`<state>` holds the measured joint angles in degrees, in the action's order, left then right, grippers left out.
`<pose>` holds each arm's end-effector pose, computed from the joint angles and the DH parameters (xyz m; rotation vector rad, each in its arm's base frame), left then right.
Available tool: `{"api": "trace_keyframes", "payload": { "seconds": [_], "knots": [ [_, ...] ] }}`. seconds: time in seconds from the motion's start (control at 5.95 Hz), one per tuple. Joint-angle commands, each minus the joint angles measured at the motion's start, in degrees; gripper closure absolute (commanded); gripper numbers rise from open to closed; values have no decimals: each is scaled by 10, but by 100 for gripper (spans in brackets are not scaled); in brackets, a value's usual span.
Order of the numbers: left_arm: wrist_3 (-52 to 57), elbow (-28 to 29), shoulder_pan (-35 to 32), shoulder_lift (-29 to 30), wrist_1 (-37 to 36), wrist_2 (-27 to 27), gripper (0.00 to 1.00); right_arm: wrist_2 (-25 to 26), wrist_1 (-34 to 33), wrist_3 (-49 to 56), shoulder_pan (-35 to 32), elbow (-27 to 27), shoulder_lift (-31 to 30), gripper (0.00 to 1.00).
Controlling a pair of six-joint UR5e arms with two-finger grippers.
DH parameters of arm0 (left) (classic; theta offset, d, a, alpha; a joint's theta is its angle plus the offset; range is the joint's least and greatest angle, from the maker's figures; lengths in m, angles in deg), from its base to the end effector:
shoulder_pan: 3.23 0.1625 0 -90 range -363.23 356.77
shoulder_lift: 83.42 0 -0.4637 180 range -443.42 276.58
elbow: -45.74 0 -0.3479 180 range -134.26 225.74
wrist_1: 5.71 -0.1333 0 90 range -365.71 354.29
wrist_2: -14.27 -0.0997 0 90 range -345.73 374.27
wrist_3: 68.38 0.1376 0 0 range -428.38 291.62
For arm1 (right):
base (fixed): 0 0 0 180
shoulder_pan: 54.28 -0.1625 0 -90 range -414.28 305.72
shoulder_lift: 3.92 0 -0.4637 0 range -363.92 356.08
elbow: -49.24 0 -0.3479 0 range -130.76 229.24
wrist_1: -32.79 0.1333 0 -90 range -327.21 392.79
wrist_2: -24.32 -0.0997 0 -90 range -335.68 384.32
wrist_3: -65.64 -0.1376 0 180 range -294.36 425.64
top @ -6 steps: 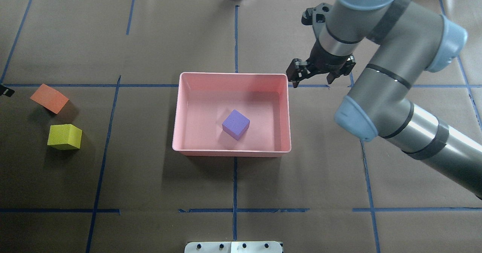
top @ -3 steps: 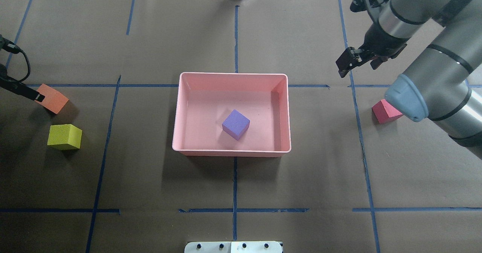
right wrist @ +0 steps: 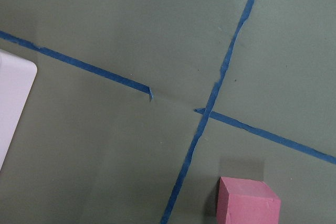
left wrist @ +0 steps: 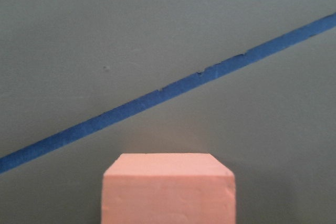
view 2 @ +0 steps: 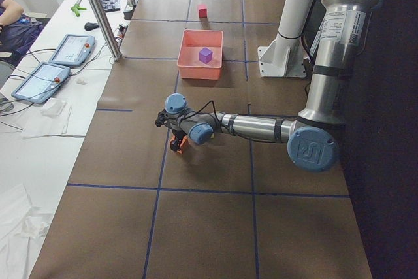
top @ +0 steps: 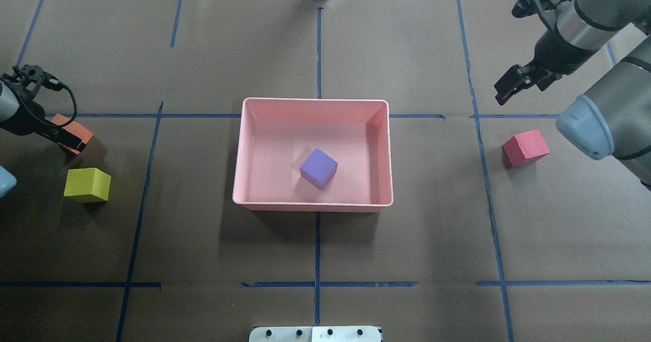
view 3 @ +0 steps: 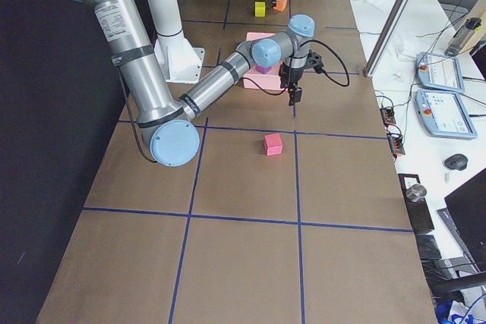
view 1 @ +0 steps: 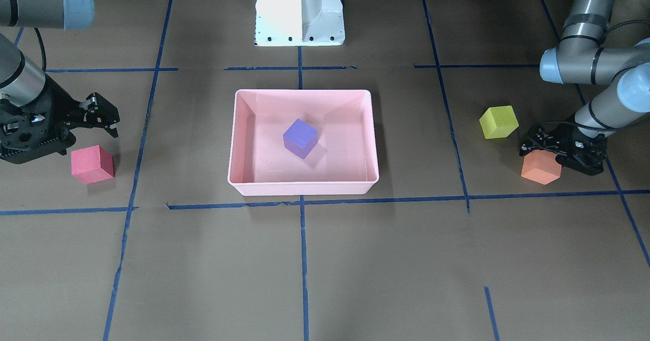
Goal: Place blocks into pink bin with both arms
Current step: 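Grasp the orange cube with the left gripper and lift it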
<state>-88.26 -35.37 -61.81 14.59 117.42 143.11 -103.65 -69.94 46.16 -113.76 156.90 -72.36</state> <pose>0.2487 -0.4973 0.6645 0.2031 0.8328 0.3797 -0.2514 -0.5222 0.4264 0.1290 -0.7810 -0.3357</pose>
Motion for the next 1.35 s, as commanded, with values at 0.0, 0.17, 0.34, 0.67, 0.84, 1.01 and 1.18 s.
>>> {"api": "trace_keyframes", "payload": {
  "seconds": [0.0,0.17,0.34,0.67,0.84,1.01,1.18],
  "knots": [
    [-1,0,2,8,0,-2,24,0,2,1,-1,1,-3,0],
    [-2,-3,2,18,-2,-2,52,0,3,13,-3,5,-12,0],
    [-18,-11,0,31,-3,-2,52,-3,6,93,-18,5,-39,0],
    [-107,-54,-2,59,-11,-14,51,-27,5,208,-63,3,-86,0],
    [-184,-65,-1,92,-25,-16,51,-32,7,253,-73,4,-119,0],
    [-231,-102,4,125,-83,-16,51,-31,14,271,-74,5,-149,0],
    [-280,-163,38,153,-171,-23,50,-31,68,270,-74,0,-177,0]
  ]
}}
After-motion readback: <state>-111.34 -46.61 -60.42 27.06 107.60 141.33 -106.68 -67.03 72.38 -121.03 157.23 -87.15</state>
